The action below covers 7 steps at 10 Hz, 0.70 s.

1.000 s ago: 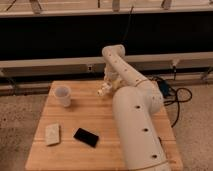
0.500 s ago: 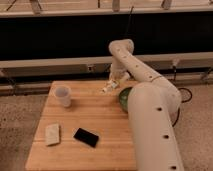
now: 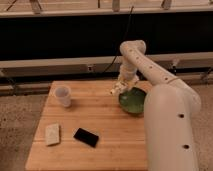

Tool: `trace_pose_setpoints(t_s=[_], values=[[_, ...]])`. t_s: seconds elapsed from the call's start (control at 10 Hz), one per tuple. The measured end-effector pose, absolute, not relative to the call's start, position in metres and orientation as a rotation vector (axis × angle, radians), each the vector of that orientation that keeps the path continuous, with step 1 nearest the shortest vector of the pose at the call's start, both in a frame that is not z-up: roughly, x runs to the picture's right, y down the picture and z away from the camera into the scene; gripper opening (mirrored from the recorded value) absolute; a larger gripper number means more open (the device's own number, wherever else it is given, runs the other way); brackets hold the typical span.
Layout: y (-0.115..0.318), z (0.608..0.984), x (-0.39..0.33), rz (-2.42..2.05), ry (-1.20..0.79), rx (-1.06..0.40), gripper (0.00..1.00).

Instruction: Place the bottle in the ceramic bowl

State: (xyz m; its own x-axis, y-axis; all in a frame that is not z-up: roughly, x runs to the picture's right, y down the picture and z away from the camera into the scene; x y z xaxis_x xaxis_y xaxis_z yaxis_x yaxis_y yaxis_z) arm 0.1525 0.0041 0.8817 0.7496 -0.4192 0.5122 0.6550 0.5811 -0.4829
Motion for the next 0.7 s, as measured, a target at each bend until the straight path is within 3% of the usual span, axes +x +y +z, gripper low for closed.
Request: trace_pose_setpoints(t_s=[0.6, 0.7], values=[[0.040, 0.881, 0.220, -0.502, -0.385, -0.740, 0.75], [0.038, 0.880, 0.224, -0.513, -0.383, -0.739, 0.79]])
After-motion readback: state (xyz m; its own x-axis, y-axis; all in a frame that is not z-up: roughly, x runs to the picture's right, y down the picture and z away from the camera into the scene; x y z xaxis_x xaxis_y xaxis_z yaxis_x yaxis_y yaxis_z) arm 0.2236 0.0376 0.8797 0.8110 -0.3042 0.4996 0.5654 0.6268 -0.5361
